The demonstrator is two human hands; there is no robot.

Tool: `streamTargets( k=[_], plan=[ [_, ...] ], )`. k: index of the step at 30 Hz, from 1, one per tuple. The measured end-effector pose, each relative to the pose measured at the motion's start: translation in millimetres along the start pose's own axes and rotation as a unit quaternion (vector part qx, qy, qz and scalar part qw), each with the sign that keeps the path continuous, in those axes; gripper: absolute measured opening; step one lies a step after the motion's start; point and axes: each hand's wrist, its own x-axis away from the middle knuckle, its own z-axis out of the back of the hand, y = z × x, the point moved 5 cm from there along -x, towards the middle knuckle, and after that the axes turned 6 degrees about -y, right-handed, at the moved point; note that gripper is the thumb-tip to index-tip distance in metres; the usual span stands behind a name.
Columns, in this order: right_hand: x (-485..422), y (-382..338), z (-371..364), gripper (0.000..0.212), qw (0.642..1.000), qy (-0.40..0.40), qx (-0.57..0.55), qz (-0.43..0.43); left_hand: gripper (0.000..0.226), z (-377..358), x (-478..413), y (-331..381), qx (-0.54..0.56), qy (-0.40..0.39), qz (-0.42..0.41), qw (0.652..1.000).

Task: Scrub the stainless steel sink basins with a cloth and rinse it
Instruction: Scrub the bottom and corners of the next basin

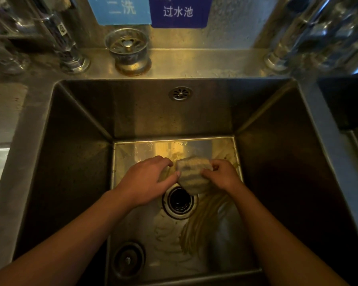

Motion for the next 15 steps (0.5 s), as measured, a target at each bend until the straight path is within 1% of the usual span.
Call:
streamTargets(
  k=[3,5,7,11,12,13,15],
  plan=[
    [10.1,-9.8,14.2,0.013,0.993,0.063,-0.092,0.036,0.067,-4.7,0.9,-2.7,-0.005,-0.003,0.003,1.0],
    [18.7,-23.0,33.3,0.015,0.986,0.124,-0.094,0.062,0.067,-5.5,1.6,-2.7,-0.002,-0.002,0.004,1.0],
    [29.4,-39.5,53.2,0.011,0.978,0.168,-0.063,0.107,0.069,-5.5,2.2,-1.3,0.002,-0.003,0.005,1.0],
    [57.0,-70.1,76.1,0.016,0.944,0.241,0.099,0.204,0.071,-3.6,1.9,1.4,0.004,0.001,0.008,1.0],
    [60.0,-71.3,75.7,0.017,0.938,0.247,0.117,0.211,0.071,-2.9,2.1,1.7,0.005,0.003,0.009,1.0],
    [59.5,-68.1,72.3,0.018,0.944,0.236,0.117,0.197,0.07,-2.7,2.1,1.3,0.005,0.005,0.009,1.0],
    [50.0,-51.0,58.4,0.026,0.976,0.165,0.073,0.119,0.07,-2.4,2.2,1.1,0.005,0.007,0.008,1.0]
  ],
)
